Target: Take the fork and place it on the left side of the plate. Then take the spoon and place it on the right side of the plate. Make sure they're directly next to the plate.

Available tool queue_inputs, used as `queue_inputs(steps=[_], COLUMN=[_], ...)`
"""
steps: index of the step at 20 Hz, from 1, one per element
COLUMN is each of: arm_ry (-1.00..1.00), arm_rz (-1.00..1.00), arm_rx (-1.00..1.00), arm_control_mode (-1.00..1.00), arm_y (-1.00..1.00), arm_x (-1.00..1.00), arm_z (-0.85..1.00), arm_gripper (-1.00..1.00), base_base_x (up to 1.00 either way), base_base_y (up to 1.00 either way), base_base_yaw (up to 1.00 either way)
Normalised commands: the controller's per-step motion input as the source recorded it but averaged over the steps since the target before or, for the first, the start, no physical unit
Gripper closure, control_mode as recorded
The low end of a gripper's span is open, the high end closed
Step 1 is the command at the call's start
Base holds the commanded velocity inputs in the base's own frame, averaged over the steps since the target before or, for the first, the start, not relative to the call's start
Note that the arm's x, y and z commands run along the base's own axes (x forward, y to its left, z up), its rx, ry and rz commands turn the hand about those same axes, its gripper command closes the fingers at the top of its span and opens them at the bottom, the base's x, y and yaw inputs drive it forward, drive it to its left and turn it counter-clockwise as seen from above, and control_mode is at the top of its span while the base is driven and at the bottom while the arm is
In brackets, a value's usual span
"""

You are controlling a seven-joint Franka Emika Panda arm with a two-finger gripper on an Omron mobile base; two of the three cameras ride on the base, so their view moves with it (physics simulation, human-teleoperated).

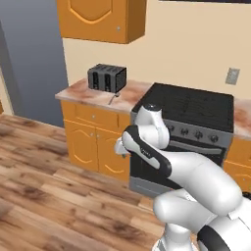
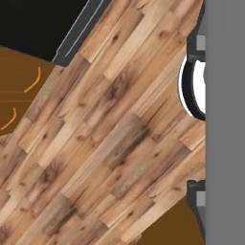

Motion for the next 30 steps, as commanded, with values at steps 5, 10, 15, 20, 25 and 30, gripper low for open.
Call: queue_inputs(steps=[5,10,15,20,25,30], arm_ry=[0.00,0.00,0.00,0.00,0.00,0.00], arm_rz=[0.00,0.00,0.00,0.00,0.00,0.00], arm_rx=[0.00,0.00,0.00,0.00,0.00,0.00], arm_control_mode=[1.00,1.00,1.00,1.00,1.00,1.00], arm_y=[0.00,0.00,0.00,0.00,0.00,0.00], arm_x=[0.00,0.00,0.00,0.00,0.00,0.00], arm_z=[0.00,0.00,0.00,0.00,0.00,0.00], arm_gripper=[-1.00,-1.00,-1.00,-1.00,-1.00,-1.00], base_base_x=[1.00,1.00,0.92,0.66,0.46,0.32], base_base_y=[0.55,0.46,0.58,0.74,0.79,0.66], base_base_yaw=[0.24,-0.15,-0.21,-0.27,-0.46,-0.53])
